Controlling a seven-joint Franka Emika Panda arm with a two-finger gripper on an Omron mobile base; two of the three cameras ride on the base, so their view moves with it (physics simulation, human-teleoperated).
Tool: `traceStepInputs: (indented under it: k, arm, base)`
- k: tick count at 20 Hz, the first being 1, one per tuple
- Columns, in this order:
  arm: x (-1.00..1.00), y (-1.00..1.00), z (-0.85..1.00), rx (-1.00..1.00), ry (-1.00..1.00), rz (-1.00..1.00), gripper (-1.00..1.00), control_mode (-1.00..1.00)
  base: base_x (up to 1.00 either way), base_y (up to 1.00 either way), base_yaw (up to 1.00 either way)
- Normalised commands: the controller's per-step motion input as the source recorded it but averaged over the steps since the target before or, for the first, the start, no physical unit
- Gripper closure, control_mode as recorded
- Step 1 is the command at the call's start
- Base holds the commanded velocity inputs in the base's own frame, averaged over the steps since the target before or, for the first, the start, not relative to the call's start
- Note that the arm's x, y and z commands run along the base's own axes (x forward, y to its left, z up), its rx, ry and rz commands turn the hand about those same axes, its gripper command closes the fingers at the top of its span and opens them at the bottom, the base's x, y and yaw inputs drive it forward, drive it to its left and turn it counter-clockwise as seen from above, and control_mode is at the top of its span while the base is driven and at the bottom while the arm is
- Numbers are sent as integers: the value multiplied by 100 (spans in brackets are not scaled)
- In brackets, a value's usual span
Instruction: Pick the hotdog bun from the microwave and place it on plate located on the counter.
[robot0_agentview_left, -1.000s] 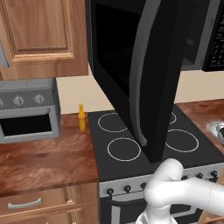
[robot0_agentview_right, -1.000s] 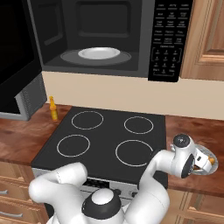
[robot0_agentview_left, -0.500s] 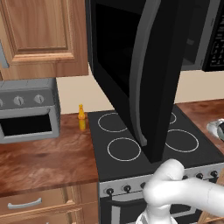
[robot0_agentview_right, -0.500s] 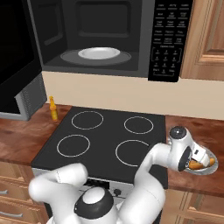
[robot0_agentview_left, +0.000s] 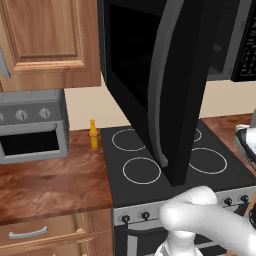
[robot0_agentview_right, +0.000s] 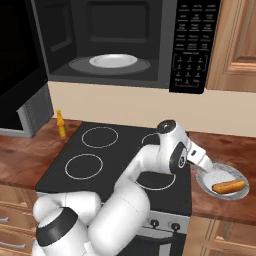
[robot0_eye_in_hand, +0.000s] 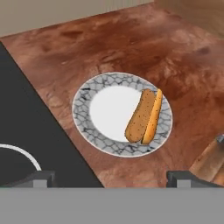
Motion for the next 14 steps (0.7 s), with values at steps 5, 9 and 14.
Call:
traceStepInputs:
  k: [5,9,14]
  arm:
    - [-45,99,36,0,15,1,-100,-100]
    - [-30,93,66,8,8,17,-100,-100]
    - [-7,96,65,13,0,25,-100,-100]
  base:
    - [0,0,0]
    - [0,0,0]
    - [0,0,0]
